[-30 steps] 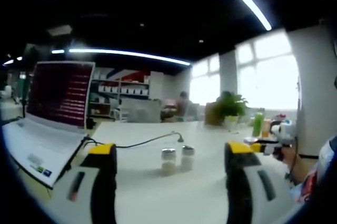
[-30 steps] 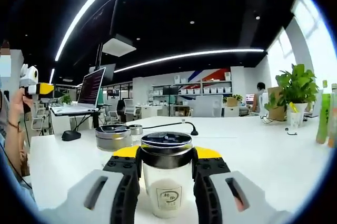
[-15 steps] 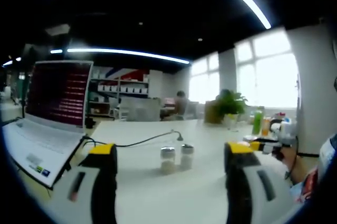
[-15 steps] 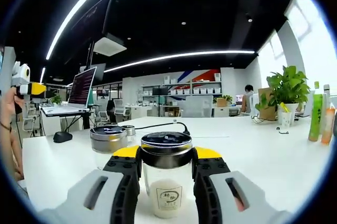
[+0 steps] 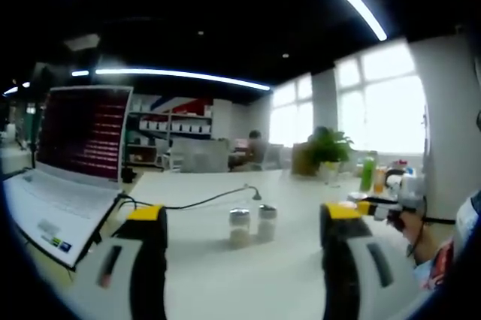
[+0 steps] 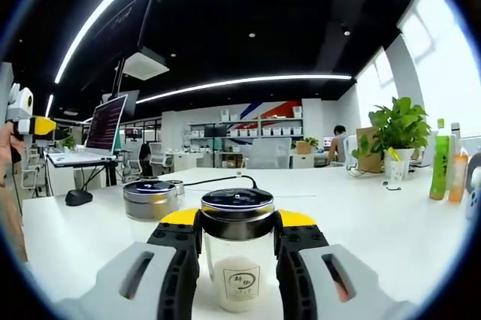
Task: Rotate the seasoning bottle until the label or dispensing opening points toward the visible target arrow and the bottle remains upright within the marked orientation range
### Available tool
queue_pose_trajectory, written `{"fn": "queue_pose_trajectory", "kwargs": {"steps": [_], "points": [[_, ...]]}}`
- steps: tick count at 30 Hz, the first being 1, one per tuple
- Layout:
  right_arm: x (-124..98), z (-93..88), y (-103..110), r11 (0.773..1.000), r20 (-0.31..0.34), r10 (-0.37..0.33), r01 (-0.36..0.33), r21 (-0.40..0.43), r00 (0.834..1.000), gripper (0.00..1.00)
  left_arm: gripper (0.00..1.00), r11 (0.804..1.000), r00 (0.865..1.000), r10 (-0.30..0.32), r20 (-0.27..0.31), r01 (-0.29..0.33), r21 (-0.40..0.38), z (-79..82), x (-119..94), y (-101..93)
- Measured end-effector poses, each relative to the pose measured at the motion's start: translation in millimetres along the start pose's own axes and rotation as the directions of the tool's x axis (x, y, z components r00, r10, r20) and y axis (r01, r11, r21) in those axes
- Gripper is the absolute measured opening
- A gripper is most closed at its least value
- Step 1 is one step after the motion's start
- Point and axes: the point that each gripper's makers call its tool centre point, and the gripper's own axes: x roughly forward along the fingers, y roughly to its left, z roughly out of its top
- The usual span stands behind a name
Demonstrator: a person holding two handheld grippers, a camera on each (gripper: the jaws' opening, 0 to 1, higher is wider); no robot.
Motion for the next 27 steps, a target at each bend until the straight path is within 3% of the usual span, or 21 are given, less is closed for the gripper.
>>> {"fn": "queue_pose_trajectory", "kwargs": {"steps": [10, 13, 15, 19, 25, 27], "points": [[-0.9, -0.3, -0.2, 1.0, 0.0, -0.021, 0.021, 0.001, 1.0, 0.37, 0.88, 1.0, 1.0, -0.008, -0.006, 0.008, -0.001, -2.6, 3.4, -1.6], [-8.9, 0.1, -2.1, 0.998, -0.065, -0.055, 0.052, -0.041, 0.996, 0.37, 0.88, 1.0, 1.0, -0.006, -0.009, 0.006, 0.001, -2.9, 2.6, -1.4], [-13.4, 16.5, 1.0, 0.997, -0.001, -0.05, 0.05, -0.058, 0.999, 0.44, 0.88, 1.0, 1.0, -0.003, -0.007, 0.003, 0.004, -2.1, 2.0, -1.0], [-20.6, 30.2, 1.3, 1.0, 0.033, -0.022, 0.022, -0.02, 0.999, 0.48, 0.88, 1.0, 1.0, -0.003, -0.006, 0.003, 0.005, -2.0, 2.4, -1.4], [-24.1, 40.5, -0.4, 1.0, 0.056, 0.002, -0.001, -0.015, 0.998, 0.51, 0.88, 1.0, 1.0, -0.011, -0.014, 0.011, 0.007, -3.7, 5.2, -2.9], [-21.7, 40.4, -0.6, 1.0, 0.044, 0.022, -0.022, -0.007, 0.999, 0.61, 0.88, 1.0, 1.0, -0.012, -0.016, 0.012, 0.008, -4.3, 5.6, -3.1]]}}
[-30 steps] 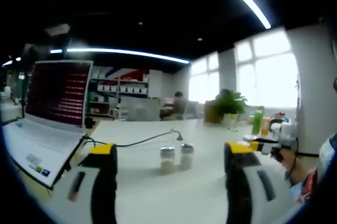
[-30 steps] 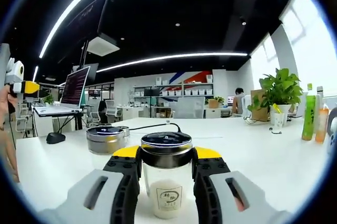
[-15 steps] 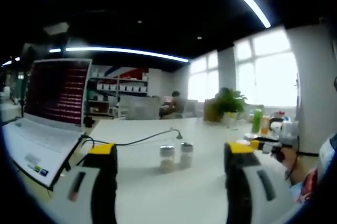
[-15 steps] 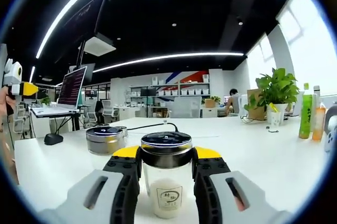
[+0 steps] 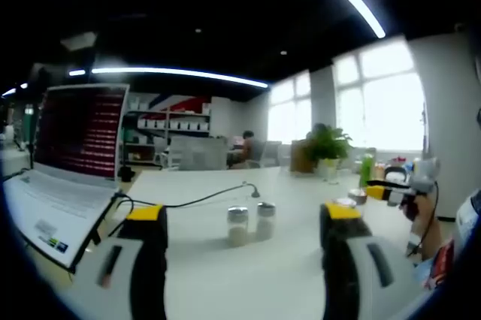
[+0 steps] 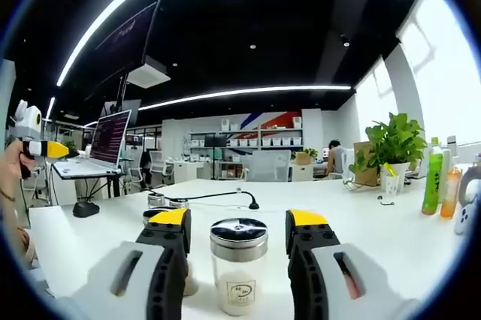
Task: Rotate the seasoning bottle until the label or dispensing opening points toward the visible target arrow and the bottle remains upright within the marked orientation range
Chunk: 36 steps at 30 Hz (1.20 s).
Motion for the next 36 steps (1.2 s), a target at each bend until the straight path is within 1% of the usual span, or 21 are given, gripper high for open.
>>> {"fn": "queue_pose_trajectory", "kwargs": {"steps": [1, 2, 7, 9, 11, 12, 14, 16, 18, 20, 21, 22, 23, 24, 26, 27, 29, 32, 35, 36], "points": [[0.9, -0.7, -0.6, 1.0, -0.005, 0.003, -0.003, -0.002, 1.0, 0.65, 0.88, 1.0, 1.0, 0.001, 0.0, -0.001, -0.001, -0.2, 0.2, 0.5], [1.3, -0.9, -1.6, 1.0, -0.007, 0.003, -0.003, -0.009, 1.0, 0.66, 0.88, 1.0, 1.0, 0.002, -0.001, -0.002, -0.002, -0.8, 0.2, 0.9], [2.9, 8.7, -8.0, 0.999, 0.001, 0.008, -0.008, -0.042, 1.0, 0.66, 0.88, 1.0, 1.0, 0.013, -0.002, -0.013, -0.008, -2.2, 0.1, 4.4], [3.1, 16.3, -2.2, 0.996, 0.004, 0.052, -0.051, -0.068, 0.999, 0.68, 0.88, 1.0, 1.0, 0.016, -0.001, -0.016, -0.009, -2.3, -0.1, 4.8], [2.4, 26.8, 6.1, 0.993, 0.022, 0.109, -0.108, -0.054, 0.994, 0.68, 0.88, 1.0, 1.0, 0.013, -0.002, -0.013, -0.007, -2.6, 0.0, 4.5], [2.4, 31.2, 9.8, 0.989, 0.02, 0.141, -0.14, -0.043, 0.99, 0.68, 0.88, 1.0, 1.0, 0.012, -0.003, -0.012, -0.007, -2.9, 0.3, 4.4], [3.5, 36.2, 11.7, 0.984, 0.015, 0.169, -0.168, -0.054, 0.986, 0.67, 0.88, 1.0, 1.0, 0.013, -0.004, -0.013, -0.008, -3.2, 0.8, 4.3], [4.4, 38.5, 13.4, 0.979, 0.006, 0.188, -0.187, -0.083, 0.982, 0.67, 0.88, 1.0, 1.0, 0.011, -0.005, -0.011, -0.007, -3.3, 0.9, 3.5], [4.3, 36.9, 14.8, 0.973, -0.015, 0.206, -0.206, -0.108, 0.978, 0.67, 0.88, 1.0, 1.0, 0.007, -0.005, -0.007, -0.004, -3.0, 0.6, 2.4], [3.2, 35.0, 15.4, 0.966, -0.03, 0.233, -0.234, -0.105, 0.972, 0.65, 0.88, 1.0, 1.0, 0.008, -0.003, -0.008, -0.005, -2.4, 0.3, 2.5], [1.8, 36.4, 16.6, 0.961, -0.019, 0.257, -0.257, -0.104, 0.966, 0.63, 0.88, 1.0, 1.0, 0.012, -0.004, -0.012, -0.006, -2.4, 0.2, 3.1], [0.7, 36.2, 14.7, 0.958, -0.018, 0.266, -0.266, -0.103, 0.964, 0.59, 0.88, 1.0, 1.0, 0.013, -0.005, -0.013, -0.006, -2.9, 0.2, 3.1], [0.2, 35.4, 12.6, 0.959, -0.022, 0.265, -0.266, -0.103, 0.964, 0.58, 0.88, 1.0, 1.0, 0.015, -0.007, -0.015, -0.006, -3.4, 0.2, 3.5], [0.0, 30.7, 7.6, 0.958, -0.048, 0.256, -0.26, -0.12, 0.966, 0.59, 0.88, 1.0, 1.0, 0.016, -0.008, -0.016, -0.007, -3.5, 0.1, 4.2], [-0.4, 27.6, 2.6, 0.955, -0.06, 0.259, -0.265, -0.135, 0.964, 0.61, 0.88, 1.0, 1.0, 0.017, -0.005, -0.017, -0.009, -2.9, -0.1, 4.9], [-1.6, 25.4, 0.2, 0.95, -0.063, 0.276, -0.283, -0.133, 0.959, 0.61, 0.88, 1.0, 1.0, 0.017, -0.005, -0.017, -0.01, -2.7, -0.1, 4.9], [-3.5, 21.6, -1.5, 0.942, -0.061, 0.316, -0.321, -0.095, 0.947, 0.61, 0.88, 1.0, 1.0, 0.017, -0.006, -0.017, -0.008, -2.8, 0.1, 4.7], [-4.2, 10.9, -9.3, 0.934, -0.077, 0.347, -0.352, -0.056, 0.935, 0.6, 0.88, 1.0, 1.0, 0.013, -0.012, -0.013, -0.007, -3.6, 1.1, 3.3], [-5.3, 1.0, -10.6, 0.912, -0.073, 0.409, -0.41, 0.001, 0.91, 0.57, 0.88, 1.0, 1.0, 0.008, -0.014, -0.008, -0.005, -4.5, 2.9, -0.4], [-4.9, -2.6, -11.1, 0.906, -0.081, 0.422, -0.422, 0.017, 0.903, 0.57, 0.88, 1.0, 1.0, 0.004, -0.016, -0.004, -0.003, -4.4, 3.2, -1.2]]}}
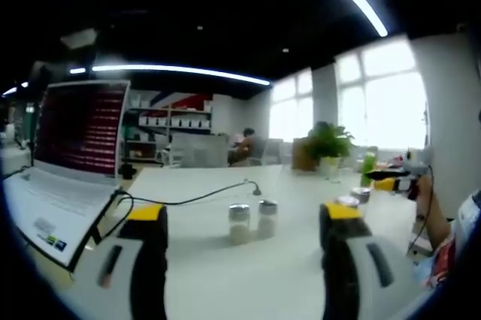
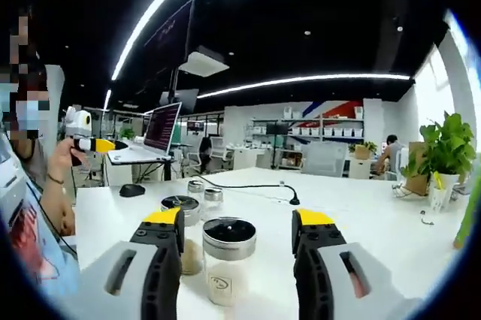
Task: Rotate the seasoning bottle until the label or dispensing opening points toward the visible target arrow and the bottle remains upright within the marked orientation range
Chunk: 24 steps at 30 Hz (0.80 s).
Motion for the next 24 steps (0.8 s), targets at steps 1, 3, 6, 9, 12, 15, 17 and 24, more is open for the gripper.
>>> {"fn": "queue_pose_trajectory", "kwargs": {"steps": [1, 3, 6, 9, 12, 15, 17, 24], "points": [[0.3, -4.1, 0.3, 1.0, -0.008, 0.022, -0.022, -0.008, 1.0, 0.57, 0.88, 1.0, 1.0, -0.003, 0.0, 0.003, 0.002, -0.1, 0.3, -0.8], [1.5, -11.8, 2.7, 0.999, -0.03, 0.042, -0.042, -0.006, 0.999, 0.56, 0.88, 1.0, 1.0, -0.007, -0.001, 0.007, 0.0, -0.6, 1.4, -1.8], [5.1, -18.6, 2.7, 0.999, -0.049, 0.047, -0.047, -0.01, 0.998, 0.56, 0.88, 1.0, 1.0, -0.001, -0.003, 0.001, -0.006, -2.1, 4.5, -1.1], [10.0, -20.1, 0.3, 0.999, -0.035, 0.053, -0.052, 0.012, 0.998, 0.55, 0.88, 1.0, 1.0, -0.016, -0.011, 0.016, -0.005, -3.8, 5.9, -3.8], [14.5, -24.1, 2.0, 0.996, -0.034, 0.077, -0.075, 0.04, 0.996, 0.53, 0.88, 1.0, 1.0, -0.022, -0.014, 0.022, 0.001, -4.4, 6.1, -7.2], [18.7, -27.5, 5.5, 0.995, -0.039, 0.091, -0.089, 0.034, 0.995, 0.52, 0.88, 1.0, 0.999, -0.03, -0.009, 0.031, 0.004, -3.3, 6.6, -8.6], [20.1, -27.9, 6.6, 0.995, -0.037, 0.097, -0.096, 0.027, 0.995, 0.45, 0.88, 1.0, 1.0, -0.027, -0.015, 0.027, 0.002, -4.8, 7.2, -7.8], [22.6, -25.5, 7.3, 0.996, -0.022, 0.082, -0.081, 0.042, 0.996, 0.36, 0.88, 1.0, 1.0, -0.029, -0.013, 0.029, 0.002, -4.4, 8.0, -7.5]]}}
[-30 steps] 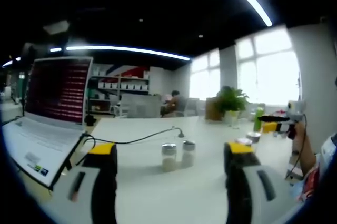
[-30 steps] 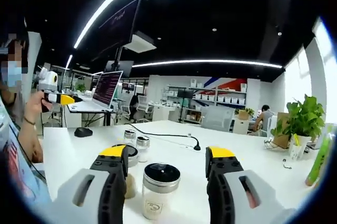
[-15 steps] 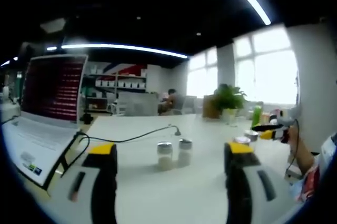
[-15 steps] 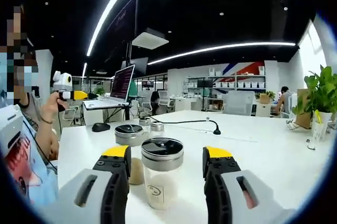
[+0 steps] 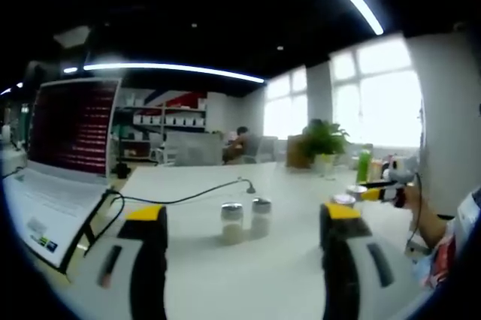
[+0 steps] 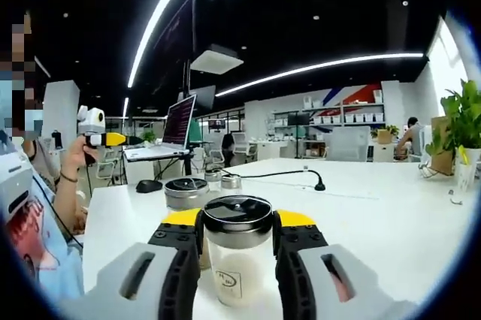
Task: Rotate the seasoning bottle until the label or dispensing opening points toward the visible target arrow and the bottle remains upright within the marked orientation range
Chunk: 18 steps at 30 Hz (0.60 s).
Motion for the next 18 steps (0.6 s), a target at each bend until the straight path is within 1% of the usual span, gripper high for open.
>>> {"fn": "queue_pose_trajectory", "kwargs": {"steps": [4, 7, 12, 18], "points": [[0.3, 0.5, 0.6, 1.0, 0.006, -0.024, 0.024, -0.009, 1.0, 0.36, 0.88, 1.0, 1.0, -0.005, -0.002, 0.005, 0.003, 0.2, 0.5, -0.5], [0.6, 0.5, -1.0, 0.999, 0.012, -0.046, 0.046, 0.008, 0.999, 0.36, 0.88, 1.0, 1.0, -0.013, 0.001, 0.013, 0.001, 0.7, 0.7, -2.4], [1.7, 0.4, 1.1, 0.996, 0.008, -0.091, 0.091, 0.002, 0.996, 0.36, 0.88, 1.0, 1.0, -0.01, 0.002, 0.01, 0.004, 1.5, -0.1, -1.7], [2.1, -0.9, 1.9, 0.993, 0.013, -0.117, 0.117, -0.001, 0.993, 0.36, 0.88, 1.0, 1.0, -0.006, 0.003, 0.006, 0.005, 1.5, -0.5, -0.1]]}}
